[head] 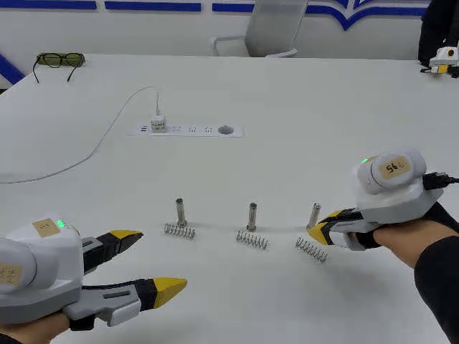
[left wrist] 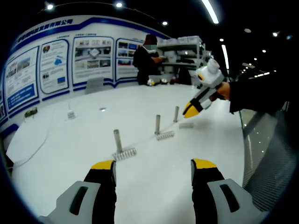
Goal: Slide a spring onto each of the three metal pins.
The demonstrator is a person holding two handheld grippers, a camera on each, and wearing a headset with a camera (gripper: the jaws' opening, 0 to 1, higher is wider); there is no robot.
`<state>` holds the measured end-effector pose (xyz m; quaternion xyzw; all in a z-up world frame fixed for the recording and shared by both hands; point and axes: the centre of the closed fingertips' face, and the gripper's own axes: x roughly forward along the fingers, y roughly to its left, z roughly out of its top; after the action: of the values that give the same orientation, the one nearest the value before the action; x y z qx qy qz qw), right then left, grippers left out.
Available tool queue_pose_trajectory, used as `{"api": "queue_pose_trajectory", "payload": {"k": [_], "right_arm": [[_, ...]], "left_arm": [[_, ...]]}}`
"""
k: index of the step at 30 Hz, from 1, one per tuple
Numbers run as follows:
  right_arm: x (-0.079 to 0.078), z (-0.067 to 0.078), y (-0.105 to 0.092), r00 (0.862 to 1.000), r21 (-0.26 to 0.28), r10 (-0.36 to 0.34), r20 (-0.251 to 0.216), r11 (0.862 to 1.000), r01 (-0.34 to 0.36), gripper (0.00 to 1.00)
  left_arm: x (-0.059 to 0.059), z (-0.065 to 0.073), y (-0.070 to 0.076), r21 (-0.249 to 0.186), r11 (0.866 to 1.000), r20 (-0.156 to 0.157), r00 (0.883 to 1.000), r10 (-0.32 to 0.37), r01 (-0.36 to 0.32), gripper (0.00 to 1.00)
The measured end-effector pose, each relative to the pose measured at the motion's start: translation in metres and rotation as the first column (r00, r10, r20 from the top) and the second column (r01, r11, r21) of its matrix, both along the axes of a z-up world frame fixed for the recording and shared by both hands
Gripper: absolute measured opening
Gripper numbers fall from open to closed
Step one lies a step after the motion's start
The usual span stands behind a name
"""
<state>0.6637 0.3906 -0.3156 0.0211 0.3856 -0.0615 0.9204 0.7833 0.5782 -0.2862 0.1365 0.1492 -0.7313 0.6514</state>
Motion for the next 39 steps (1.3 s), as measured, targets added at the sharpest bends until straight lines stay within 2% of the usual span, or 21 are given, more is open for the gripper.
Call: {"api": "queue_pose_trajectory", "payload": {"k": [6, 18, 32, 39], "right_arm": [[0.006, -0.011, 0.007, 0.997, 0.000, 0.058, -0.047, 0.998, -0.058, 0.13], [0.014, -0.030, 0.008, 0.984, -0.005, 0.115, -0.138, 0.993, -0.117, 0.13], [0.013, -0.036, 0.009, 0.978, 0.005, 0.126, -0.167, 0.992, -0.127, 0.12], [0.013, -0.025, 0.009, 0.984, -0.006, 0.119, -0.135, 0.993, -0.120, 0.12]], "left_arm": [[0.000, 0.002, 0.001, 0.000, 1.000, 0.000, 1.000, 0.004, -0.004, 0.66], [-0.005, -0.001, 0.004, 0.012, 1.000, -0.007, 1.000, 0.004, -0.004, 0.65], [-0.008, -0.004, 0.007, 0.017, 1.000, -0.014, 1.000, 0.002, -0.002, 0.64], [-0.007, -0.006, 0.006, 0.013, 1.000, -0.016, 1.000, -0.003, 0.003, 0.64]]}}
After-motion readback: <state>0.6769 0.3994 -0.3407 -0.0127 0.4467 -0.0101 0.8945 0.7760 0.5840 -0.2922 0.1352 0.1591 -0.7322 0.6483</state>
